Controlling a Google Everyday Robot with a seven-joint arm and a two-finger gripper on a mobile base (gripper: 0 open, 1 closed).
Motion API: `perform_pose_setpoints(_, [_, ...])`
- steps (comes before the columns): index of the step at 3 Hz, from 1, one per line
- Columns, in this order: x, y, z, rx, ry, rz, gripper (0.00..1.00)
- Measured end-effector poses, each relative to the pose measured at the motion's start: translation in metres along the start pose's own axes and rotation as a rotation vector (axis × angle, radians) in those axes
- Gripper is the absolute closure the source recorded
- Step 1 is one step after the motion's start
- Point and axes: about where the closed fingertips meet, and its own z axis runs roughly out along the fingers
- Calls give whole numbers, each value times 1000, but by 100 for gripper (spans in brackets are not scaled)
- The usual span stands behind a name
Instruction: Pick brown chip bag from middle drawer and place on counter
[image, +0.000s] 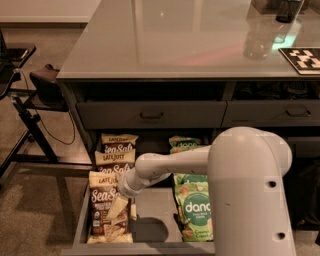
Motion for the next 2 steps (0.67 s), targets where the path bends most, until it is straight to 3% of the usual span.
perform_pose_setpoints(1, [10, -2, 5, 8, 12, 17, 0])
perform_pose_setpoints(2, [16, -2, 8, 13, 24, 27, 17])
